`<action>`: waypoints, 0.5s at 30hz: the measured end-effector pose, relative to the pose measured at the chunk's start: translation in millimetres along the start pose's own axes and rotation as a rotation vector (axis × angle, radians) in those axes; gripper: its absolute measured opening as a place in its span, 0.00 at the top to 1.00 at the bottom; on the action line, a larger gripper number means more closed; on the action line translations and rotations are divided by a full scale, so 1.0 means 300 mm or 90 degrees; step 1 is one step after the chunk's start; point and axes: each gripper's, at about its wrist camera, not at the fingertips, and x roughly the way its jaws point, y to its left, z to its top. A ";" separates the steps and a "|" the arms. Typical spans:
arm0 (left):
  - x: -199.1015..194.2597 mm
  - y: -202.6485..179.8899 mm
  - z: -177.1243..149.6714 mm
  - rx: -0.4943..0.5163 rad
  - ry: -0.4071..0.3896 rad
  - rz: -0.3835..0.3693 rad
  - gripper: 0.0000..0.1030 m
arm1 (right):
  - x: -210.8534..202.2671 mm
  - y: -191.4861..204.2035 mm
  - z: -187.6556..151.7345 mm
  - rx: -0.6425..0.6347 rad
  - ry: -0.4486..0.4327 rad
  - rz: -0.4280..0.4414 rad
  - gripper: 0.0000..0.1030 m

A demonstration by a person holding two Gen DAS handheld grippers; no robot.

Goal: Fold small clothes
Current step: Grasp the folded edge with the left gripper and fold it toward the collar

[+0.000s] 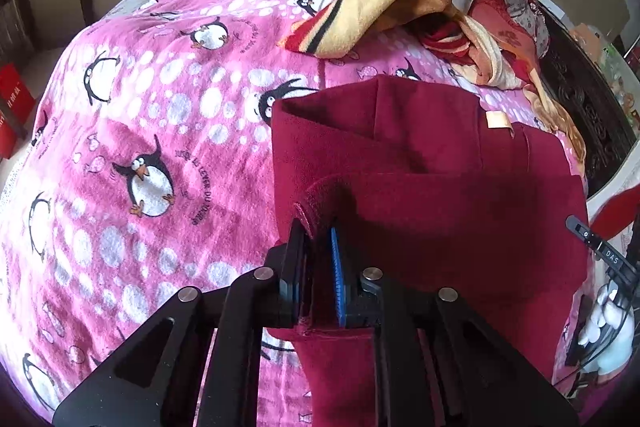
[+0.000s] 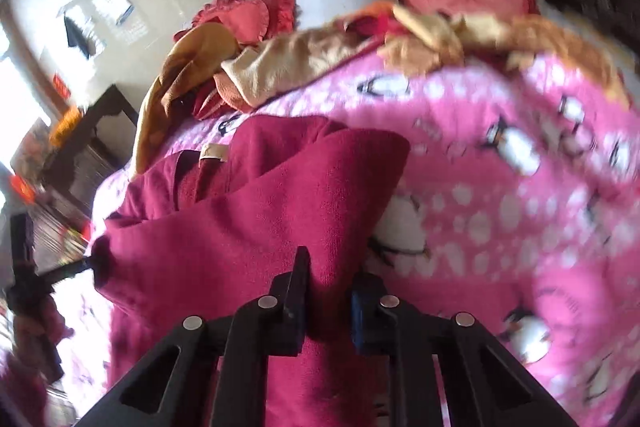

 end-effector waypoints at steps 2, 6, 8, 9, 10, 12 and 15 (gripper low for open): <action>0.020 -0.017 -0.006 0.017 -0.001 0.020 0.84 | 0.028 -0.029 -0.001 0.022 0.014 -0.025 0.87; -0.009 -0.017 -0.013 0.037 0.002 0.024 0.79 | 0.015 -0.062 -0.015 0.056 0.001 -0.003 0.83; -0.041 -0.009 -0.023 0.039 -0.010 0.024 0.72 | -0.034 -0.050 -0.021 0.053 0.001 -0.027 0.75; -0.058 -0.005 -0.031 0.042 -0.021 0.028 0.68 | -0.076 -0.032 -0.029 0.035 -0.009 -0.047 0.74; -0.069 -0.003 -0.038 0.044 -0.031 0.032 0.65 | -0.102 -0.013 -0.035 0.017 -0.016 -0.050 0.71; -0.077 0.002 -0.059 0.045 -0.046 0.037 0.63 | -0.154 0.031 -0.068 -0.015 -0.018 -0.038 0.71; -0.025 -0.003 -0.094 0.048 -0.023 0.052 0.63 | -0.148 0.085 -0.127 -0.054 0.009 -0.036 0.71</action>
